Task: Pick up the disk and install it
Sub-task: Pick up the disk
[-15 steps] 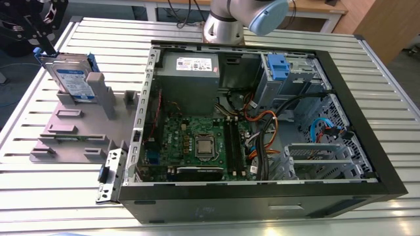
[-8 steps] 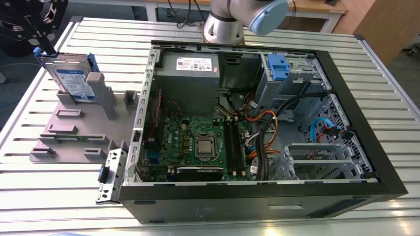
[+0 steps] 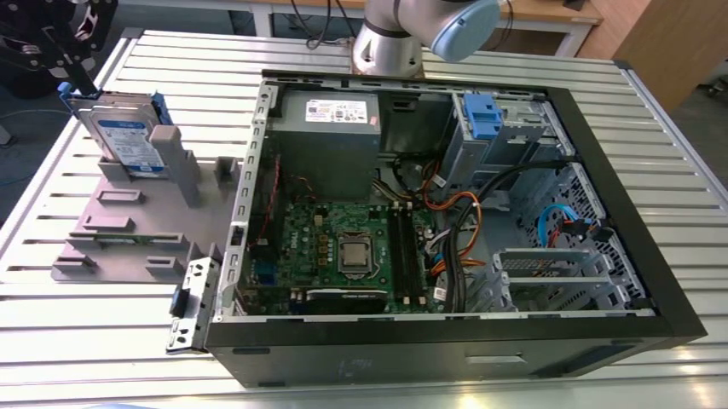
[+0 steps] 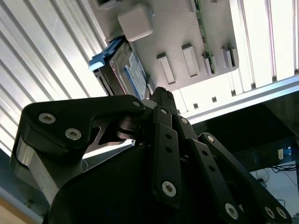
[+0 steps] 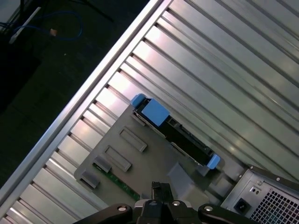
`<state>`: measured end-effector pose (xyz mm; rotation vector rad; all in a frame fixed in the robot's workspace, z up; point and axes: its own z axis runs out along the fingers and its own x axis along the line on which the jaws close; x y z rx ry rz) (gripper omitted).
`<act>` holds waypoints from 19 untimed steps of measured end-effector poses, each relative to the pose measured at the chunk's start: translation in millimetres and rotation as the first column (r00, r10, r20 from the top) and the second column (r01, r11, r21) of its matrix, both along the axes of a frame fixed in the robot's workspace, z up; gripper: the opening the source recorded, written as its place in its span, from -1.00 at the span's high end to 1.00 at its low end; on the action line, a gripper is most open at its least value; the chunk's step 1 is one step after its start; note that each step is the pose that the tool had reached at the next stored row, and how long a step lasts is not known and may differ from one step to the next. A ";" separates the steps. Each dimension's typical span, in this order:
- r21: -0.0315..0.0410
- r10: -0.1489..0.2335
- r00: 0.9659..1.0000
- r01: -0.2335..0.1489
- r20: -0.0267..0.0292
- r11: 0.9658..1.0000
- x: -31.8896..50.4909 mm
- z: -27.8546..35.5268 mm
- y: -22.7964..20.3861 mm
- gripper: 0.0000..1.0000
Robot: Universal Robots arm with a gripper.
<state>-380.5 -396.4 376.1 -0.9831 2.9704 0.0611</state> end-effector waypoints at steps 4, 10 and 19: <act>0.000 0.006 1.000 -0.006 0.000 1.000 0.0 0.0 0.0 0.79; 0.000 0.016 1.000 -0.016 0.000 1.000 0.0 0.0 0.0 0.79; 0.000 0.029 1.000 -0.029 0.000 1.000 0.0 0.0 0.0 0.79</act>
